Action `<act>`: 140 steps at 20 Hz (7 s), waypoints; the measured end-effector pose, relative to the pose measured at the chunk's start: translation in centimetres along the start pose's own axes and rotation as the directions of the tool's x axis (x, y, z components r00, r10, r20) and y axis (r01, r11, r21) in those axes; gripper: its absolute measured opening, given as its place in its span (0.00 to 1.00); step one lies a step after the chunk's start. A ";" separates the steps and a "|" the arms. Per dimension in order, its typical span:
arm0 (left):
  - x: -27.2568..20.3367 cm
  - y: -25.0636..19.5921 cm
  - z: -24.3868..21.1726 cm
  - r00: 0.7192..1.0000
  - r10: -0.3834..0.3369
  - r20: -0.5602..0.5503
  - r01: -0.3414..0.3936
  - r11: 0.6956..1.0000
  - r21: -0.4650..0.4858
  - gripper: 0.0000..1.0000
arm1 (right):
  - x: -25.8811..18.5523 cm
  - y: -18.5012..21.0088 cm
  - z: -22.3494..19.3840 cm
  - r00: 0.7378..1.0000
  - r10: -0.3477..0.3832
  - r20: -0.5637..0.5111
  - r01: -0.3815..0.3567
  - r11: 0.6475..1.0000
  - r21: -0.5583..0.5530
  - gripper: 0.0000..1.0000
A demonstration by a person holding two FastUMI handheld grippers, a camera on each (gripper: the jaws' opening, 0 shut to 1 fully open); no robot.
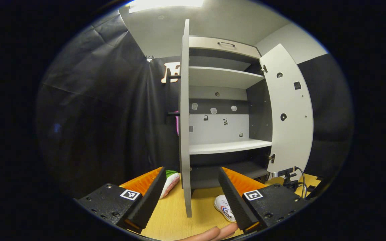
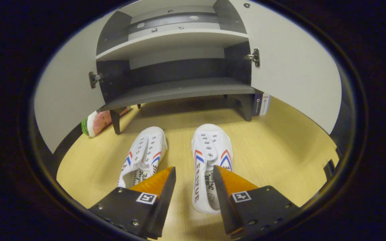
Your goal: Grab one shoe with the right hand and put it into the shoe cabinet, grab the other shoe with the left hand and put it into the shoe cabinet; then close the right door with the right hand and the left door with the left hand.
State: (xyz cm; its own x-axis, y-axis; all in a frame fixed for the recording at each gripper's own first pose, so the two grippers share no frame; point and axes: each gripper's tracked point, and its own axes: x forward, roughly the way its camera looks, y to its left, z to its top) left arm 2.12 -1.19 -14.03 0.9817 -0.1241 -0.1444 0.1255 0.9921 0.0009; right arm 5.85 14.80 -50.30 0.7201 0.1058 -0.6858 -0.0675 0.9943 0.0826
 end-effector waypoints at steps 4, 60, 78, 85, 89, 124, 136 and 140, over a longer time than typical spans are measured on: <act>0.5 -0.5 0.1 1.000 -0.011 0.006 0.011 1.000 -0.001 0.96 | 2.2 0.2 -0.5 1.000 -0.021 -0.020 0.022 0.999 0.031 0.63; 8.4 -5.7 -3.6 0.991 -0.111 -0.076 0.111 0.994 -0.011 0.93 | -13.3 2.7 43.5 0.855 0.221 0.470 -0.134 0.968 -0.211 0.01; 9.7 -6.4 -3.9 0.993 -0.082 -0.079 0.081 0.997 -0.017 0.93 | 9.4 4.1 46.9 0.967 0.126 0.220 -0.022 0.906 -0.422 0.02; 8.8 -6.5 -3.7 0.995 -0.055 -0.084 0.054 0.998 -0.014 0.93 | 8.9 4.0 46.6 0.969 0.086 0.231 0.030 0.888 -0.459 0.15; 7.4 -6.8 -3.7 0.995 -0.049 -0.091 0.047 0.999 -0.025 0.93 | 5.6 3.6 47.8 0.940 0.084 0.329 0.069 0.901 -0.428 0.83; 9.2 -11.2 -30.7 0.786 -0.167 -0.596 0.103 0.985 -0.141 0.98 | -22.7 -3.0 23.5 0.822 0.128 0.555 -0.085 0.991 -0.102 0.98; 10.9 -11.1 -34.2 0.720 -0.138 -0.681 0.107 0.990 -0.087 0.87 | -21.4 -6.2 20.8 0.822 0.132 0.553 -0.107 0.991 -0.078 0.98; 11.2 -12.5 -34.2 0.720 -0.190 -0.668 0.148 0.982 -0.120 0.65 | -20.8 -7.7 20.2 0.820 0.119 0.560 -0.113 0.993 -0.045 0.98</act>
State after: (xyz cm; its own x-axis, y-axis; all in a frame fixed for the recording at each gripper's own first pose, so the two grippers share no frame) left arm 6.69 -14.31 -49.52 0.5871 -0.2652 -0.7649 0.2509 0.9579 -0.1396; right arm 5.33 4.64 -22.11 0.9691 0.1974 -0.1477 -0.1794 0.9756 0.1270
